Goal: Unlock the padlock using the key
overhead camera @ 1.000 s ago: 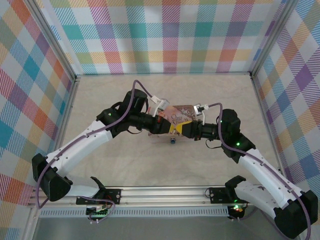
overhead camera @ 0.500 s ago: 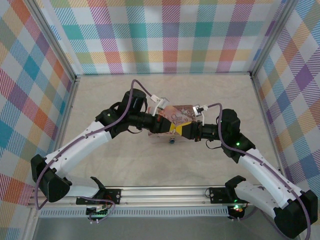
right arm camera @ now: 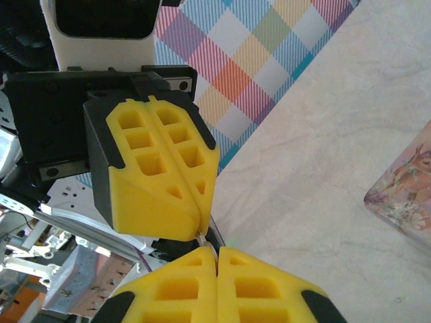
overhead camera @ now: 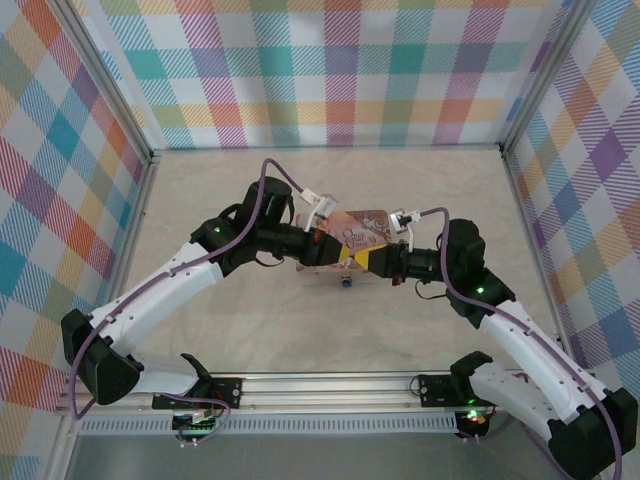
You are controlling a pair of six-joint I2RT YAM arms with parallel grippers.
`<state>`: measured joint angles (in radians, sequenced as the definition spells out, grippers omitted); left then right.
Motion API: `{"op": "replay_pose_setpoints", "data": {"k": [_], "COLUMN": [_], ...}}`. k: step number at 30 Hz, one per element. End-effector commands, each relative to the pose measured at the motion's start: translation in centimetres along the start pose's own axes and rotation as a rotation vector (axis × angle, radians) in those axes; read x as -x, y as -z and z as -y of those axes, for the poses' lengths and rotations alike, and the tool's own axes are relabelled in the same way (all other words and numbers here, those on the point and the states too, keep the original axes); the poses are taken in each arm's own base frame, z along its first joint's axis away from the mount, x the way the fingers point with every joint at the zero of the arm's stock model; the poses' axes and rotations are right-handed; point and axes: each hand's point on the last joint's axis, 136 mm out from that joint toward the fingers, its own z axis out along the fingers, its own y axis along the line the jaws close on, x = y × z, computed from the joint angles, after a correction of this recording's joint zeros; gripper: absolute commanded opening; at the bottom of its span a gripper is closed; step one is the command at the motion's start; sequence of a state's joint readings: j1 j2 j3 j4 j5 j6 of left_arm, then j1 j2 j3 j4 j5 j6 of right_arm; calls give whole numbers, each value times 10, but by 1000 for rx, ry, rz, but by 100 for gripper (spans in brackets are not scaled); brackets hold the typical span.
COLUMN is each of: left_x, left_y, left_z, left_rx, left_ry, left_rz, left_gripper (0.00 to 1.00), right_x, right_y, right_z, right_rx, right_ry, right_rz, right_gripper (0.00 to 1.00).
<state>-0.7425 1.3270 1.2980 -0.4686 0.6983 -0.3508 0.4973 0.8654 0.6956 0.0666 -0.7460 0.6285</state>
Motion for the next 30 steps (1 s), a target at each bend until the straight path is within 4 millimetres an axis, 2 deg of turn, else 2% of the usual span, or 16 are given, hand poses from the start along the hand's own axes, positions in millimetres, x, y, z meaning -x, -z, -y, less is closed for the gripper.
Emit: {"op": "replay_pose_setpoints", "data": {"k": [1, 10, 18, 20, 21, 22, 26, 28, 30], "left_x": [0, 2, 7, 9, 9, 10, 9, 6, -2], "left_y": [5, 2, -2, 2, 5, 7, 19, 23, 26], "left_z": [3, 4, 2, -3, -7, -10, -32, -47, -70], "left_rx": [-12, -29, -26, 15, 36, 54, 162, 235, 328], "left_ry": [-9, -6, 2, 7, 9, 15, 53, 76, 115], "left_rz": [9, 9, 18, 38, 52, 68, 127, 151, 176], "left_gripper": [0, 0, 2, 35, 48, 56, 66, 72, 73], "right_x": [3, 0, -3, 0, 1, 3, 9, 14, 19], "right_y": [2, 0, -1, 1, 3, 4, 13, 19, 27], "right_z": [-10, -16, -10, -8, -7, -4, 20, 32, 49], "right_rx": [39, 89, 62, 30, 11, -6, -154, -227, -341], "right_ry": [47, 71, 56, 63, 63, 63, 40, 33, 39], "right_rz": [1, -14, -11, 6, 17, 26, 75, 103, 130], "right_gripper": [0, 0, 0, 0, 0, 0, 0, 0, 0]}}
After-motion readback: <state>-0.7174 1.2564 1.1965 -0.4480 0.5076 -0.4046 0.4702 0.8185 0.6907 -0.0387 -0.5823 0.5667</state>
